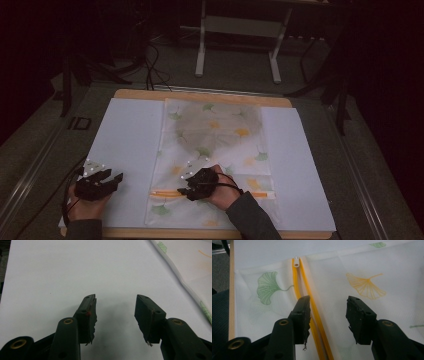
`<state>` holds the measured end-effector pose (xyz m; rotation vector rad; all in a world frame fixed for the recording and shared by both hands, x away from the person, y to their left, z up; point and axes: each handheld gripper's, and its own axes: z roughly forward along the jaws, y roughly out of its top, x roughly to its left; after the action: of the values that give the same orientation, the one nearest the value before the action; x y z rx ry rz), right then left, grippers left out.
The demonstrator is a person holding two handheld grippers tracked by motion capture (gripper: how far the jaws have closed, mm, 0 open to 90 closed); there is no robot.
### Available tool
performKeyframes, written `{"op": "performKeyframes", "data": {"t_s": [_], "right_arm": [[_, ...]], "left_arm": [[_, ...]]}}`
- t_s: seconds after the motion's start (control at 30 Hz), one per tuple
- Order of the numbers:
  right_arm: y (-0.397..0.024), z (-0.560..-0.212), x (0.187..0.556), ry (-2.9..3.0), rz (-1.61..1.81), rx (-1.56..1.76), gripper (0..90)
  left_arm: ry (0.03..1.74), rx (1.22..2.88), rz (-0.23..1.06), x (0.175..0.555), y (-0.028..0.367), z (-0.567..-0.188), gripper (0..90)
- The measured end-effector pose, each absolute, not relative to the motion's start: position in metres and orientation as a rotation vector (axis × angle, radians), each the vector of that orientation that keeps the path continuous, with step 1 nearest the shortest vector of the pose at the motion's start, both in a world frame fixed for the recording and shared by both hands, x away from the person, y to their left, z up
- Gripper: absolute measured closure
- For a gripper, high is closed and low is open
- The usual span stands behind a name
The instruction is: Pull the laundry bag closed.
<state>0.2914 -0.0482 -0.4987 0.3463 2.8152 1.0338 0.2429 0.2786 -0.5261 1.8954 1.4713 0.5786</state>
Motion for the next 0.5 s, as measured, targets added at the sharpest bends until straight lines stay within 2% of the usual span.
{"op": "performKeyframes", "data": {"t_s": [0.5], "right_arm": [[-0.03,-0.506,0.292,2.85,1.041,0.306,56.3]], "left_arm": [[1.471,1.898,0.579,0.243,0.279,-0.526,51.5]]}}
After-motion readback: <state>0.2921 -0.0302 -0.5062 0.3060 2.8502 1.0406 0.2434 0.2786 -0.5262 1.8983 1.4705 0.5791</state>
